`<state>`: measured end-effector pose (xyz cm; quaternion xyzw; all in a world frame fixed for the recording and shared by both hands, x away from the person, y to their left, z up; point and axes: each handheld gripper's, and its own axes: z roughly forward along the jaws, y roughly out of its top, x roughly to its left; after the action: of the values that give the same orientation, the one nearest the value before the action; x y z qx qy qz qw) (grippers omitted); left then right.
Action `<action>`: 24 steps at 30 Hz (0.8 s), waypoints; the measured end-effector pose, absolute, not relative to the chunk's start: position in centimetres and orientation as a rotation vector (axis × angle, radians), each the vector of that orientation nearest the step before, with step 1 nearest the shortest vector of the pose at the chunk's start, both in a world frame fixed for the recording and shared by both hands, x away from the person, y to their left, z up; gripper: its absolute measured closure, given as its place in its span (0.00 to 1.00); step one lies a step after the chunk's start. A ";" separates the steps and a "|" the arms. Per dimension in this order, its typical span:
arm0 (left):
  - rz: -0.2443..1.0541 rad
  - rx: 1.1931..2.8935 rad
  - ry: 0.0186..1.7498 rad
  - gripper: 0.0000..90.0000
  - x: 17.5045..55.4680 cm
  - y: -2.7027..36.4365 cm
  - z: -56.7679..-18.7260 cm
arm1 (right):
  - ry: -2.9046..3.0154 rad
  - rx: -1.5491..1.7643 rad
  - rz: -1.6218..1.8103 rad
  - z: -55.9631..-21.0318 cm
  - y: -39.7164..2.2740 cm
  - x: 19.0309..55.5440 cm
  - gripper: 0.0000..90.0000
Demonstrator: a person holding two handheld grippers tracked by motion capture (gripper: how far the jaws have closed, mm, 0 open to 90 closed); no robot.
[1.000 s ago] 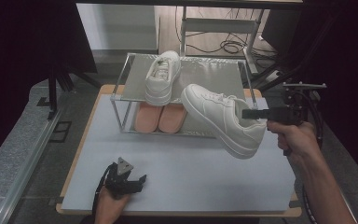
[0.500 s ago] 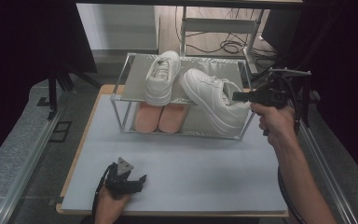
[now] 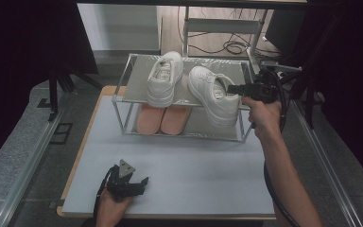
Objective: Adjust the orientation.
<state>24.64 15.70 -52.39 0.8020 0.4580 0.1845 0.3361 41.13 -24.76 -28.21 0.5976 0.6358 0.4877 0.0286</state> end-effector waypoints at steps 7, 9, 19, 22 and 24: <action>0.482 2.093 1.192 0.22 24.7 15.7 -52.4 | 1.956 1.825 1.585 -28.4 -25.1 41.1 0.68; 0.484 2.095 1.191 0.22 24.6 15.7 -52.4 | 1.961 1.818 1.628 -28.6 -25.5 41.2 0.64; 0.484 2.094 1.191 0.22 24.6 15.7 -52.4 | 1.955 1.713 1.681 -27.9 -26.5 40.3 0.57; 0.484 2.093 1.191 0.22 24.6 15.7 -52.4 | 1.947 1.658 1.662 -27.1 -27.3 39.5 0.59; 0.484 2.094 1.192 0.22 24.6 15.7 -52.4 | 1.947 1.623 1.640 -27.0 -27.9 38.8 0.59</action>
<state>24.64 15.71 -52.39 0.8026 0.4569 0.1857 0.3355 38.79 -27.91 -26.97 0.5366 0.6438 0.5421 0.0613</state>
